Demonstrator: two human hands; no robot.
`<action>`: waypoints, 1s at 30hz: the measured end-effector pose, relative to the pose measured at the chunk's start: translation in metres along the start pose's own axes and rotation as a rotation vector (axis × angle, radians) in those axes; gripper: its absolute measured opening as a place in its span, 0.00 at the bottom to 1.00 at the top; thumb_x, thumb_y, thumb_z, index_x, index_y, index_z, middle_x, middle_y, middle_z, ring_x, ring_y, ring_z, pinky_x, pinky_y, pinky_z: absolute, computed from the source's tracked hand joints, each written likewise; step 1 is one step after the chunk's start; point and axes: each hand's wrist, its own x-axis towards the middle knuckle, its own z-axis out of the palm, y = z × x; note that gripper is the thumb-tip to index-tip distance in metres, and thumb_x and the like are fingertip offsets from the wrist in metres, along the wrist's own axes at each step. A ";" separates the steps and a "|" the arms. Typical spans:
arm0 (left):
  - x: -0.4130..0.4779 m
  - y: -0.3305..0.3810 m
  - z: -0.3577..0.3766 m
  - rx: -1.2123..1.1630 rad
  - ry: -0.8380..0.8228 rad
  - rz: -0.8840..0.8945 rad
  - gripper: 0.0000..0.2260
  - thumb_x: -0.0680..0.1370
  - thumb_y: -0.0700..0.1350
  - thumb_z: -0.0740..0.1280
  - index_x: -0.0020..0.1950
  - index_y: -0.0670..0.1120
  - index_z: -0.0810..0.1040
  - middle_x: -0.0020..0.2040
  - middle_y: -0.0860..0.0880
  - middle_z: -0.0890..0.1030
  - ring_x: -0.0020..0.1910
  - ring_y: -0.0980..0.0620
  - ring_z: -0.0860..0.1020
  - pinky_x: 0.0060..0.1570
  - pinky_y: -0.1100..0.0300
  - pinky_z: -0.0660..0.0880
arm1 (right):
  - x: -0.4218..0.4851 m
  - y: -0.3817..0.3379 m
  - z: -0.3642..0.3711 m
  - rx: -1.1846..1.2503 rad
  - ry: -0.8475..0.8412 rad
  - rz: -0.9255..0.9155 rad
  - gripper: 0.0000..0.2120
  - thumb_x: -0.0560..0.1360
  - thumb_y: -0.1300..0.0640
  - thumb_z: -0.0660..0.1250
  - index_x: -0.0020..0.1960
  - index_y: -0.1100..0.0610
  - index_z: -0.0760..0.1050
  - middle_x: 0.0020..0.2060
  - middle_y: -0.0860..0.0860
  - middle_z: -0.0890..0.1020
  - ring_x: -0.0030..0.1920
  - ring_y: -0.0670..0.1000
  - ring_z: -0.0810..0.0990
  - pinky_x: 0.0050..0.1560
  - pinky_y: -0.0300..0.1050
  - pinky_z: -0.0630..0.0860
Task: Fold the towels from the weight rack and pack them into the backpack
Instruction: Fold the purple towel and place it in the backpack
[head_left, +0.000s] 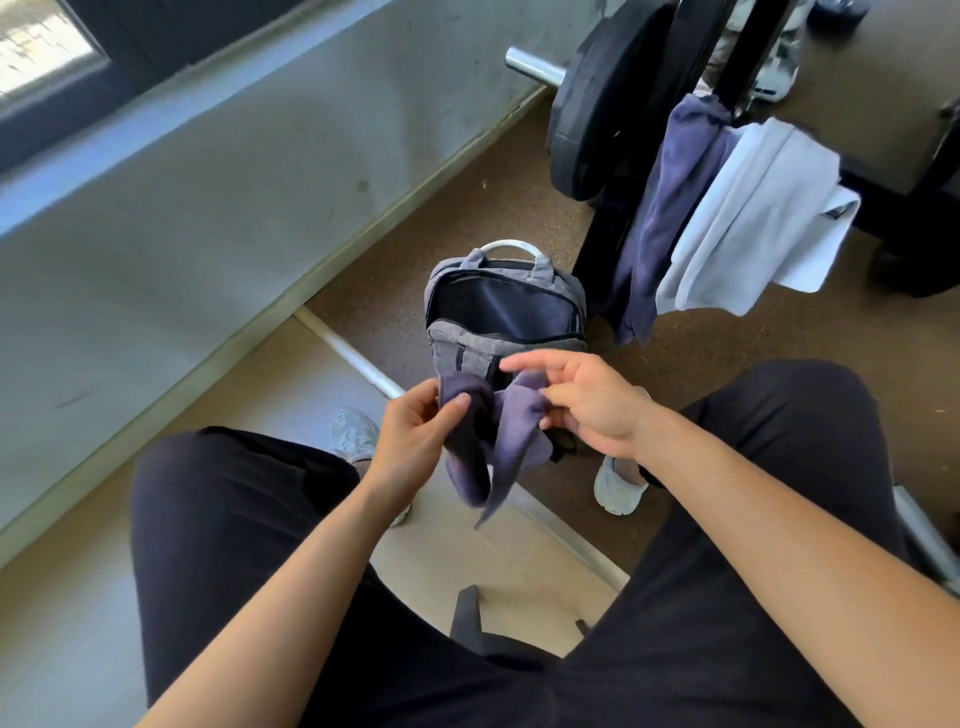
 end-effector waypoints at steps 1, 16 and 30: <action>-0.001 0.002 0.001 -0.017 -0.021 0.010 0.09 0.81 0.39 0.68 0.47 0.51 0.85 0.41 0.51 0.84 0.41 0.55 0.79 0.43 0.60 0.75 | -0.005 -0.003 0.005 -0.066 -0.005 -0.008 0.24 0.77 0.78 0.54 0.59 0.57 0.80 0.50 0.57 0.83 0.48 0.50 0.81 0.39 0.39 0.78; 0.010 -0.006 0.006 0.045 -0.069 -0.053 0.14 0.76 0.54 0.70 0.50 0.45 0.85 0.44 0.37 0.84 0.43 0.49 0.79 0.52 0.36 0.78 | 0.000 0.008 0.005 -0.915 0.175 -0.362 0.06 0.72 0.56 0.76 0.49 0.52 0.87 0.40 0.45 0.80 0.41 0.44 0.78 0.43 0.33 0.69; 0.007 -0.008 0.017 -0.142 -0.267 -0.109 0.25 0.78 0.54 0.73 0.55 0.30 0.78 0.44 0.41 0.76 0.46 0.45 0.71 0.50 0.45 0.70 | 0.003 0.010 0.008 -0.284 0.280 -0.213 0.11 0.80 0.62 0.68 0.44 0.49 0.83 0.39 0.47 0.85 0.42 0.46 0.82 0.44 0.42 0.79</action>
